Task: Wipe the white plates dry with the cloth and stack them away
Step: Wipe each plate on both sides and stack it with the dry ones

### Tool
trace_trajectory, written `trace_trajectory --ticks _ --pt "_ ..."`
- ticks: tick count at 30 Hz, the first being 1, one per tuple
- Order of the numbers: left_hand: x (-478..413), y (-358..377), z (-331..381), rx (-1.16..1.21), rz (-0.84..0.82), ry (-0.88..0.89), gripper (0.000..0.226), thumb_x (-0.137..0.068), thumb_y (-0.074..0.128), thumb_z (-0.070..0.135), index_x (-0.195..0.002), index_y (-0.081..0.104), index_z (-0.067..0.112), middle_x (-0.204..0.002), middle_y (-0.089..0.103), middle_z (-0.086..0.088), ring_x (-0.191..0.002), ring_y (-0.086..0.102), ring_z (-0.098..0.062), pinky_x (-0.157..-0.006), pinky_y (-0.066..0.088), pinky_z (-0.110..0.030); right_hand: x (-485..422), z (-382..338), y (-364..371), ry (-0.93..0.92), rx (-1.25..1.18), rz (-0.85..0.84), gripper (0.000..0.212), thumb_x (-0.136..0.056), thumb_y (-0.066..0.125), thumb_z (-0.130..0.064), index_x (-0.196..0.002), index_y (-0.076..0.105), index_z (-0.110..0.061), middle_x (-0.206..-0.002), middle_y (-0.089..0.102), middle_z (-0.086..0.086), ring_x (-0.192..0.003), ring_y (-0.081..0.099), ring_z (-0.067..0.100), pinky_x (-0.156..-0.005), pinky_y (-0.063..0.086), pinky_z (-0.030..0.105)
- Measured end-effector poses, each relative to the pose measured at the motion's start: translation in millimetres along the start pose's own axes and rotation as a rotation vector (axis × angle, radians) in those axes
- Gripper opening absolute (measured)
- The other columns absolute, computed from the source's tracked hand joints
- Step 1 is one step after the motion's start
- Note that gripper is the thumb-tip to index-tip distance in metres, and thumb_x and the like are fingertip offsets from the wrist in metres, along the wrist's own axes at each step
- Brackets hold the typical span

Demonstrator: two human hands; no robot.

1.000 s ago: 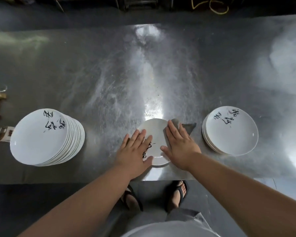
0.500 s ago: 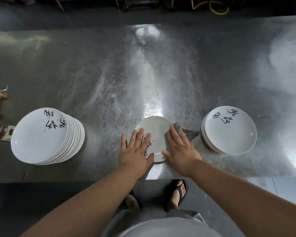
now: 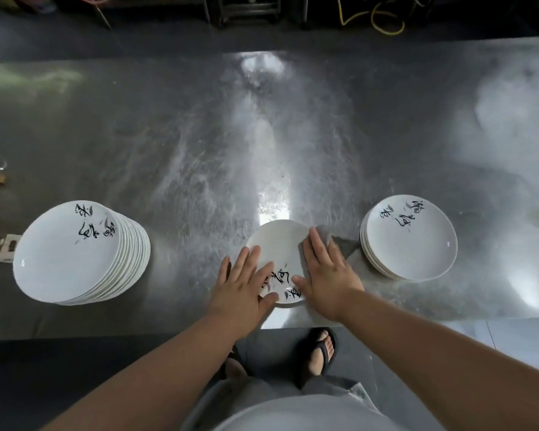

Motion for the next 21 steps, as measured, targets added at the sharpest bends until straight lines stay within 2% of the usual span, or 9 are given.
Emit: trace_trajectory --ticks 3,5,9,14,18,20,21 --pt "0.2 1.5 4.0 0.032 -0.003 -0.043 0.083 -0.090 -0.006 0.072 -0.165 -0.005 0.037 -0.165 -0.040 0.003 -0.147 -0.046 -0.016 -0.123 -0.022 -0.054 44.2 -11.5 28.4 0.011 0.027 -0.084 0.093 -0.095 0.008 -0.073 -0.164 -0.020 -0.018 -0.164 -0.043 0.000 -0.158 -0.020 0.037 -0.131 0.000 0.049" --pt "-0.3 2.0 3.9 0.063 -0.015 -0.059 0.076 -0.097 0.002 0.072 -0.165 -0.006 0.038 -0.164 -0.042 0.003 -0.146 -0.047 -0.016 -0.122 -0.024 -0.053 42.4 -10.0 30.2 -0.003 0.008 -0.114 0.092 -0.097 0.014 -0.072 -0.164 -0.018 -0.019 -0.165 -0.041 -0.001 -0.158 -0.020 0.036 -0.129 -0.002 0.047" --pt "-0.5 -2.7 5.5 0.112 -0.019 -0.104 0.070 -0.103 0.008 0.068 -0.164 -0.010 0.039 -0.163 -0.042 0.003 -0.147 -0.045 -0.017 -0.123 -0.022 -0.055 -5.1 6.1 1.8 -0.006 -0.031 0.002 0.085 -0.104 0.020 -0.066 -0.164 -0.019 -0.020 -0.164 -0.043 -0.005 -0.159 -0.017 0.031 -0.130 0.008 0.050" --pt "-0.3 -0.5 6.7 0.108 -0.035 -0.128 0.071 -0.102 0.006 0.070 -0.164 -0.009 0.040 -0.165 -0.041 0.004 -0.148 -0.044 -0.017 -0.121 -0.023 -0.059 -11.8 2.9 4.1 0.054 -0.059 0.056 0.081 -0.109 0.028 -0.054 -0.164 -0.017 -0.015 -0.166 -0.040 0.002 -0.160 -0.010 0.035 -0.130 0.009 0.047" --pt "-0.5 -2.4 7.2 0.137 -0.054 -0.130 0.071 -0.102 0.010 0.070 -0.164 -0.009 0.040 -0.164 -0.040 0.005 -0.148 -0.043 -0.017 -0.119 -0.027 -0.057 35.9 2.7 37.2 -0.103 0.052 0.107 0.073 -0.108 0.037 -0.042 -0.167 0.004 -0.015 -0.174 -0.010 0.005 -0.158 0.011 0.033 -0.129 0.019 0.045" --pt "-0.2 -5.5 6.8 0.151 -0.054 -0.114 0.072 -0.102 0.013 0.070 -0.164 -0.008 0.040 -0.165 -0.039 0.005 -0.149 -0.042 -0.017 -0.119 -0.027 -0.057 45.0 11.7 37.8 -0.166 -0.060 0.141 0.064 -0.104 0.049 -0.026 -0.164 0.030 -0.018 -0.172 0.017 -0.001 -0.151 0.032 0.028 -0.123 0.035 0.044" --pt "0.2 -7.8 6.3 0.163 -0.058 -0.105 0.072 -0.103 0.016 0.070 -0.164 -0.006 0.040 -0.166 -0.037 0.005 -0.149 -0.041 -0.017 -0.119 -0.027 -0.057 44.4 16.2 30.9 -0.181 -0.150 0.201 0.057 -0.099 0.053 -0.018 -0.155 0.047 -0.018 -0.166 0.035 -0.002 -0.144 0.045 0.027 -0.117 0.044 0.044"
Point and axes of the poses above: each hand's wrist, its own x-axis away from the middle knuckle, its own y-axis out of the palm, z = x × y, the point moved 5 cm from there along -x, towards the middle knuckle
